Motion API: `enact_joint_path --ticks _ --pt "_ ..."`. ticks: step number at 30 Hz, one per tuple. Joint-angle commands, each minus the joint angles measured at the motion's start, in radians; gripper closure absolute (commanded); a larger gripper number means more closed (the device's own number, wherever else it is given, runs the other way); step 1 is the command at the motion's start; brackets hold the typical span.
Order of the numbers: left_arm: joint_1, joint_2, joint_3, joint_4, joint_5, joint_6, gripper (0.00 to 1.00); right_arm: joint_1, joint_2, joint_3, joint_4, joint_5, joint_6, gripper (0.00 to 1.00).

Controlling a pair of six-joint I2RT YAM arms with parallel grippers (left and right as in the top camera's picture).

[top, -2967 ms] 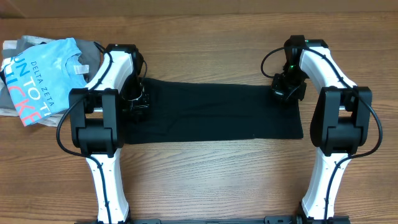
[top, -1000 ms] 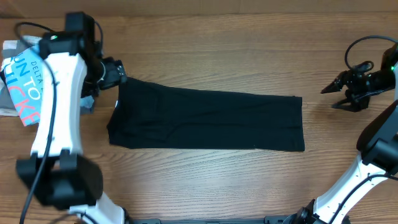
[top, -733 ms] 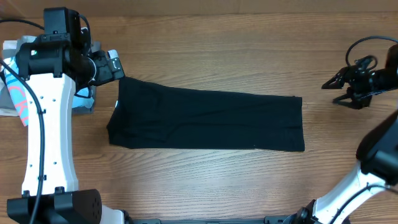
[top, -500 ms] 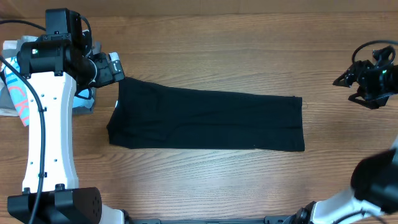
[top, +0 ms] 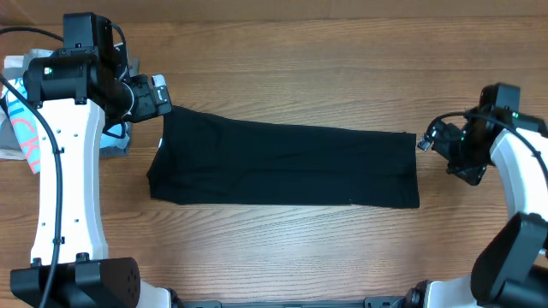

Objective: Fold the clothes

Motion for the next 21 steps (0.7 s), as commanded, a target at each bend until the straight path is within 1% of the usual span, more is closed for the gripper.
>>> enact_joint_path --ticks 1,4,5,10,17,21 --pt "-0.007 0.001 0.01 0.001 0.023 0.03 0.0 -0.035 0.005 -0.051 0.049 -0.067 -0.058 0.0" --pt "-0.007 0.0 0.01 0.0 0.023 0.031 0.0 -0.04 0.007 -0.076 0.072 -0.195 -0.165 0.0" --pt "-0.007 0.0 0.01 0.0 0.023 0.031 0.0 -0.04 0.008 -0.08 0.077 -0.203 -0.174 0.0" --pt "-0.007 0.001 0.01 0.0 0.023 0.03 0.0 -0.04 0.04 -0.085 0.089 -0.205 -0.189 0.0" --pt "-0.007 0.0 0.01 0.0 0.023 0.031 0.0 -0.04 0.159 -0.085 0.108 -0.243 -0.191 0.0" --pt "-0.007 0.001 0.01 0.003 0.022 0.031 0.0 -0.04 0.174 -0.085 0.107 -0.261 -0.191 0.0"
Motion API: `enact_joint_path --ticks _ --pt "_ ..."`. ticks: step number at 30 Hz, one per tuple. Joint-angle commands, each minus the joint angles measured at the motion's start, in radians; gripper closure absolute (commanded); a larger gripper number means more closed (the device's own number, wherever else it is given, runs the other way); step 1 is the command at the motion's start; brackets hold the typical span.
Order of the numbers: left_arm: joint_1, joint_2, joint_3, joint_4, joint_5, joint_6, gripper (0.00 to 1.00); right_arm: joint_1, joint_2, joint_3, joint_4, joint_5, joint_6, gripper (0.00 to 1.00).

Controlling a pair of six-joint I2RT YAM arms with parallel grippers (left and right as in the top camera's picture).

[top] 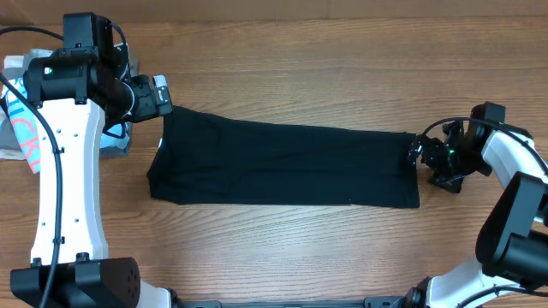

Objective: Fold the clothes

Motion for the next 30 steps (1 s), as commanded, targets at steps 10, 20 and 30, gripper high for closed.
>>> enact_joint_path --ticks 10,20,30 --pt "-0.007 0.0 0.01 0.006 0.011 0.013 0.0 0.029 0.004 -0.08 0.08 -0.072 -0.013 0.0" --pt "-0.007 0.0 0.01 0.006 0.011 0.013 0.0 0.038 0.004 -0.136 0.121 -0.132 -0.005 0.09" --pt "-0.007 0.0 0.01 0.003 0.011 0.013 0.0 0.071 0.004 -0.136 0.168 -0.154 0.0 0.58"
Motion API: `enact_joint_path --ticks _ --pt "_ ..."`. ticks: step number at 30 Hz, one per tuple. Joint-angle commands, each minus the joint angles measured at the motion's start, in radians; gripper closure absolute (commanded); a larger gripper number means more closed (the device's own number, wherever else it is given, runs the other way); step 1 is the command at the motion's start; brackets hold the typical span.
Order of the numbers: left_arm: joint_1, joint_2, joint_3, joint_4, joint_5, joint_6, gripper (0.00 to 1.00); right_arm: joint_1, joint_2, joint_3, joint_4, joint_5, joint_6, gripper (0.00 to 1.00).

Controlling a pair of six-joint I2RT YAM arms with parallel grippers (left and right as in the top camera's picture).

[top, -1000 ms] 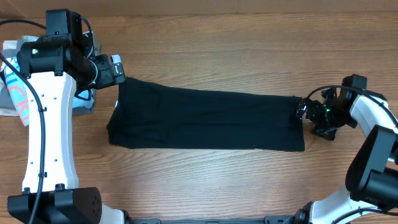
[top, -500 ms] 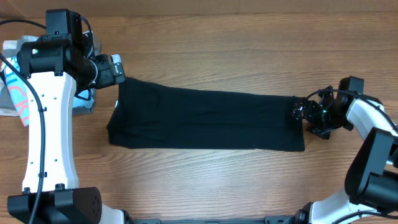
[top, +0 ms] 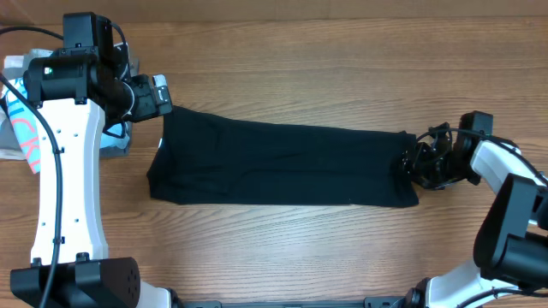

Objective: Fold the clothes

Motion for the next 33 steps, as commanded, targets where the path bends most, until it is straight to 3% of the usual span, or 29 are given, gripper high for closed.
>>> enact_joint_path --ticks 1,6,13,17,22,33 --pt "-0.007 0.0 0.01 -0.002 0.011 0.013 0.0 0.037 0.021 -0.019 0.018 -0.008 0.019 0.66" --pt "-0.007 0.0 0.01 -0.003 0.011 0.014 0.0 0.049 0.021 -0.018 0.05 0.053 0.108 0.96" --pt "-0.007 0.0 0.01 -0.003 0.011 0.021 0.0 0.015 0.02 0.021 0.02 0.167 0.191 0.96" --pt "-0.007 0.0 0.01 -0.005 0.011 0.021 0.0 -0.028 0.013 0.094 -0.051 0.303 0.284 0.96" --pt "-0.007 0.0 0.01 -0.007 0.011 0.021 0.0 -0.044 0.003 0.209 -0.172 0.386 0.297 0.96" --pt "-0.007 0.0 0.01 -0.003 0.011 0.021 0.0 0.09 -0.062 0.312 -0.283 0.388 0.3 0.96"
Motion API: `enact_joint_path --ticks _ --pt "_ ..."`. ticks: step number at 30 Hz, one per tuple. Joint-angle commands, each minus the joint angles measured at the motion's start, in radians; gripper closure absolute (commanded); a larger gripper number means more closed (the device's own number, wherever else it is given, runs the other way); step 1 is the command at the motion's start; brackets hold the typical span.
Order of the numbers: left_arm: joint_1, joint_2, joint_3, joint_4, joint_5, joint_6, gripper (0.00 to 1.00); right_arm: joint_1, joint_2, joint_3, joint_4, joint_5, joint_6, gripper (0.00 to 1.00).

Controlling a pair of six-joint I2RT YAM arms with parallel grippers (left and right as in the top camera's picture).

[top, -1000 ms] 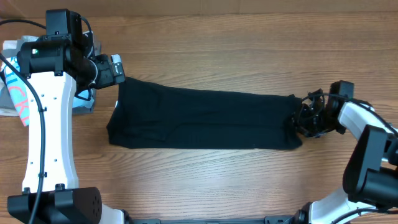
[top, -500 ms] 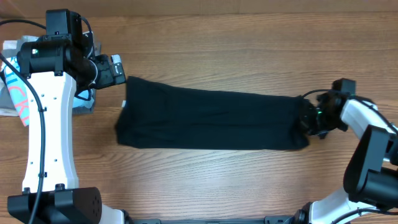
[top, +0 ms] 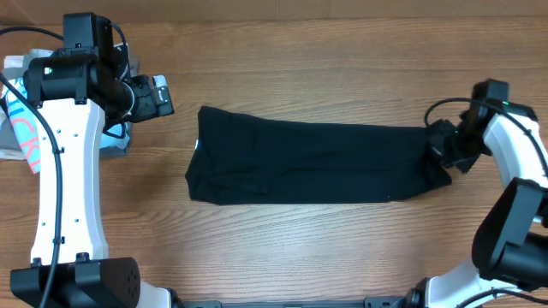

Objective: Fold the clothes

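Note:
A black garment [top: 308, 162] lies flat across the middle of the wooden table, long side running left to right. My right gripper [top: 443, 154] is at its right end, shut on the cloth's edge, which is bunched slightly there. My left gripper [top: 163, 96] hangs at the upper left, well off the garment's left end; whether it is open or shut cannot be made out from overhead.
A pile of light blue and white cloth with red print [top: 21, 120] sits at the far left edge, partly under the left arm. Bare wooden tabletop [top: 282, 248] lies in front of and behind the garment.
The garment has shifted to the right by roughly a hand's width, its left end now apart from the left gripper. The right gripper, holding its right end, has moved right and slightly up.
The right gripper first hung just off the garment's right end, then came lower and closer to it, then sat on the bunched right edge. Now it holds that edge and the whole garment lies further right. The left arm has stayed still throughout.

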Motion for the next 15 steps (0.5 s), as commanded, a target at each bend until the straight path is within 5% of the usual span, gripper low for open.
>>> enact_joint_path --ticks 1,15 --pt "-0.007 0.0 0.01 0.0 0.011 0.02 0.0 0.076 -0.056 0.029 -0.005 0.013 0.008 0.96" --pt "-0.007 0.0 0.01 -0.012 0.011 0.028 0.0 0.379 -0.053 -0.005 -0.016 0.065 0.054 0.96"
